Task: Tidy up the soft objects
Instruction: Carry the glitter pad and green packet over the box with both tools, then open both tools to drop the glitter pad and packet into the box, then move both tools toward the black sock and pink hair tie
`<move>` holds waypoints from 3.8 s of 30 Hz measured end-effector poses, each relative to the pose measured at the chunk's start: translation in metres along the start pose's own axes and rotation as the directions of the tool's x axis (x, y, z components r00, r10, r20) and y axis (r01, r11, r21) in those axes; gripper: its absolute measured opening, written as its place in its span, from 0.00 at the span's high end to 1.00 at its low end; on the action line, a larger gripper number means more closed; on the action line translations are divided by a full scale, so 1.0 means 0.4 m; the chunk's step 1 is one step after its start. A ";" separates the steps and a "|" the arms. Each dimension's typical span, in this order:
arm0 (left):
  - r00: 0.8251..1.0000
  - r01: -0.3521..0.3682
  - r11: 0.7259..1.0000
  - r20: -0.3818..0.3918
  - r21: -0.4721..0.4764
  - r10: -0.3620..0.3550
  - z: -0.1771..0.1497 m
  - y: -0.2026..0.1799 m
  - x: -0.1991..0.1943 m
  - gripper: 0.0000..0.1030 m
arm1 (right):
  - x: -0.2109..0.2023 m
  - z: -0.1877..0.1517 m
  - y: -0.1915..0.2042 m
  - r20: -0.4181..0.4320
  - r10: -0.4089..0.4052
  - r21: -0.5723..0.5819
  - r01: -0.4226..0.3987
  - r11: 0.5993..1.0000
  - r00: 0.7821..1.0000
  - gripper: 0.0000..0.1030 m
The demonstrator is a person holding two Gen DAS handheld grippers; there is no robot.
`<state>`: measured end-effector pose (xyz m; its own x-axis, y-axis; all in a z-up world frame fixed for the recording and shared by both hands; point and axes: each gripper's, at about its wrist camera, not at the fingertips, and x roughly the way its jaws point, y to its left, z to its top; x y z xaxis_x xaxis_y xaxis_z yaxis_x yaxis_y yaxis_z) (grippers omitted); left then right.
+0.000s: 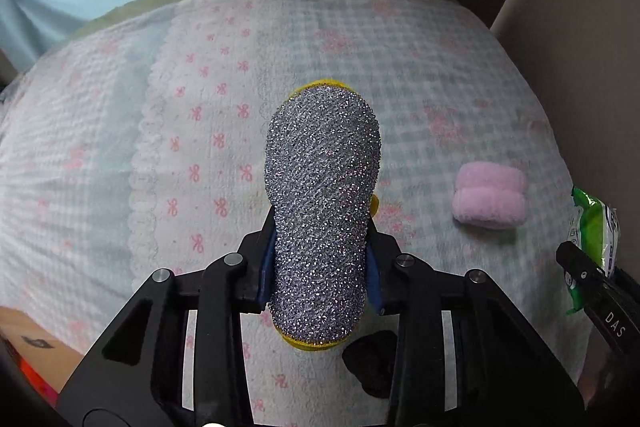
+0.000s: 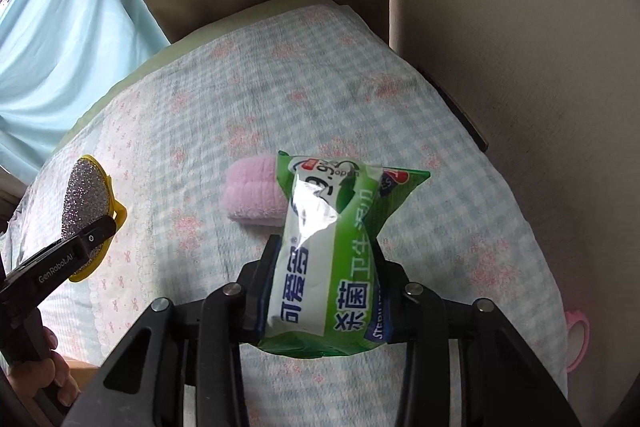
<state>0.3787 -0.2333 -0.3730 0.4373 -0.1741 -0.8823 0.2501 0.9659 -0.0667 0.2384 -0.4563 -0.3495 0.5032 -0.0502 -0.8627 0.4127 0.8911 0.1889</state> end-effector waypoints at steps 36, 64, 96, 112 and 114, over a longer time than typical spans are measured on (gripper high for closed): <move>0.996 -0.075 0.994 0.047 -0.085 0.079 -0.403 0.685 -0.863 0.69 | -0.634 -0.401 0.814 -0.099 0.283 -0.401 -0.299 0.866 0.954 0.65; 0.918 0.130 0.990 -0.386 0.063 -0.096 -0.516 0.889 -0.389 0.69 | -0.135 -0.559 0.973 -0.549 0.108 -0.108 -0.198 0.974 0.829 0.65; 0.917 0.083 0.994 -0.397 0.072 -0.048 -0.536 0.923 -0.416 0.00 | -0.129 -0.549 0.994 -0.516 0.144 -0.072 -0.211 0.975 0.844 0.00; 0.992 0.017 0.999 -0.122 -0.042 -0.022 -0.506 0.935 -0.739 0.00 | -0.529 -0.482 0.994 -0.126 0.093 -0.332 -0.130 0.934 0.988 0.00; 0.998 0.003 0.999 -0.067 -0.044 -0.006 -0.501 0.927 -0.793 0.00 | -0.595 -0.478 0.982 -0.042 0.086 -0.351 -0.095 0.931 0.995 0.00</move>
<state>0.1596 0.2183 -0.2114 0.3772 -0.1671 -0.9109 0.2131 0.9728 -0.0903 0.1355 -0.0079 -0.1597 0.5049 0.0456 -0.8620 0.0698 0.9932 0.0934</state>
